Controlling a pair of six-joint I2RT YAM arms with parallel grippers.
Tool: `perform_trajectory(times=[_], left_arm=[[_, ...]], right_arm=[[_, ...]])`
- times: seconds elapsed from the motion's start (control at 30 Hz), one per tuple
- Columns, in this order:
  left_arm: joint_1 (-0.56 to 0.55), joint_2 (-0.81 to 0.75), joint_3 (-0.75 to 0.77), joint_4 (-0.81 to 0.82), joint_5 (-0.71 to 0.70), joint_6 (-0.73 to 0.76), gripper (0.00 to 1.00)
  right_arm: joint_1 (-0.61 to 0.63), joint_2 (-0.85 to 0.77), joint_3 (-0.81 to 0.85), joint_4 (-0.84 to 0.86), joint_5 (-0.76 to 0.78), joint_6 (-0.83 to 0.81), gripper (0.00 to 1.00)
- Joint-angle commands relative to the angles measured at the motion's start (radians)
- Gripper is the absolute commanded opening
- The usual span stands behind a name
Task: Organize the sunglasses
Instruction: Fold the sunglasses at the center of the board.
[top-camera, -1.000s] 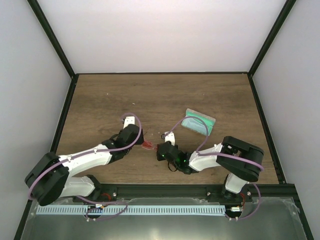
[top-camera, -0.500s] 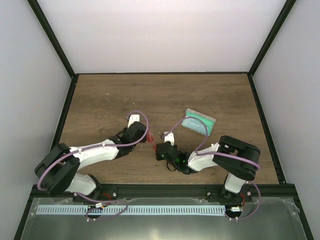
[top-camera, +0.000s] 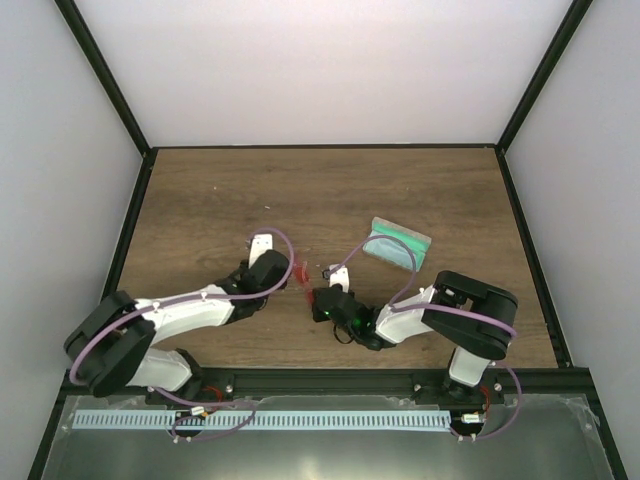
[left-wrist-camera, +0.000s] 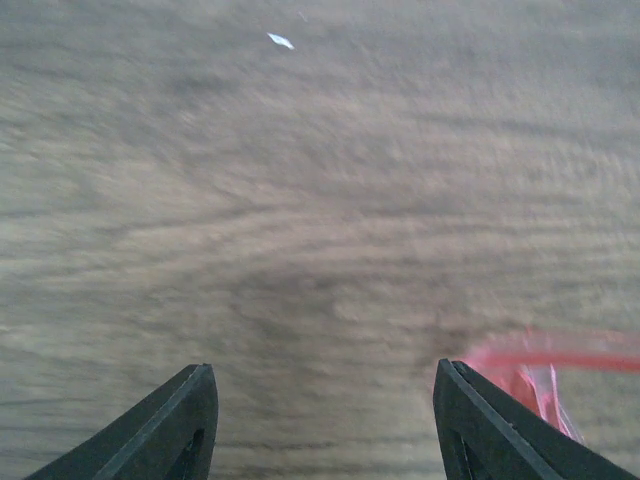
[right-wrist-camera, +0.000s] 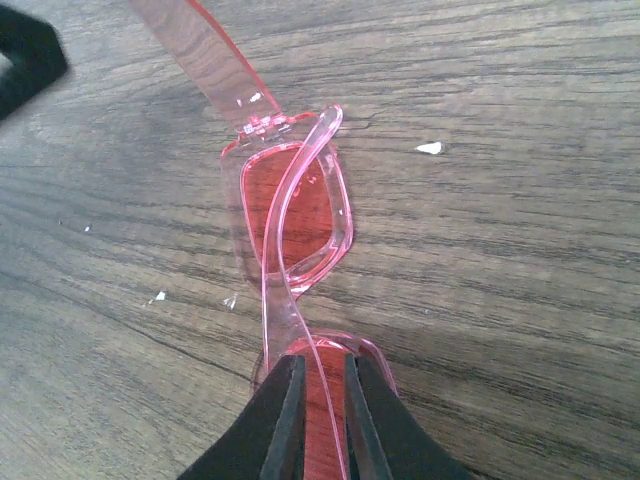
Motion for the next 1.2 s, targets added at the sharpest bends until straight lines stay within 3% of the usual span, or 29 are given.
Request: perform_trajectory(times=[0.0,0.13,0.27,0.5,0.87,1.17], left_arm=[[0.044,-0.084,0.044,-0.065,-0.100,0.018,0.62],[0.118,-0.096,0.087,0.030,0.003,0.177,0.62],[0.190,-0.075,0.126,0.143,0.239,0.327,0.47],[0.263,-0.010,0.197,0.199,0.623,0.504,0.47],[0.261,0.108,0.200,0.300,0.945,0.543,0.51],[0.247,0.085,0.030,0.459,1.010,0.478,0.53]], right_arm=[[-0.010,-0.003,-0.022,-0.051,0.006,0.007,0.12],[-0.009,-0.005,-0.023,-0.047,-0.005,0.004,0.12],[-0.009,0.012,-0.025,-0.031,-0.020,0.004,0.12],[-0.009,0.038,-0.017,-0.031,-0.027,-0.004,0.12],[-0.008,0.026,-0.021,-0.037,-0.025,-0.006,0.11],[-0.009,-0.009,-0.034,-0.056,-0.015,-0.012,0.12]])
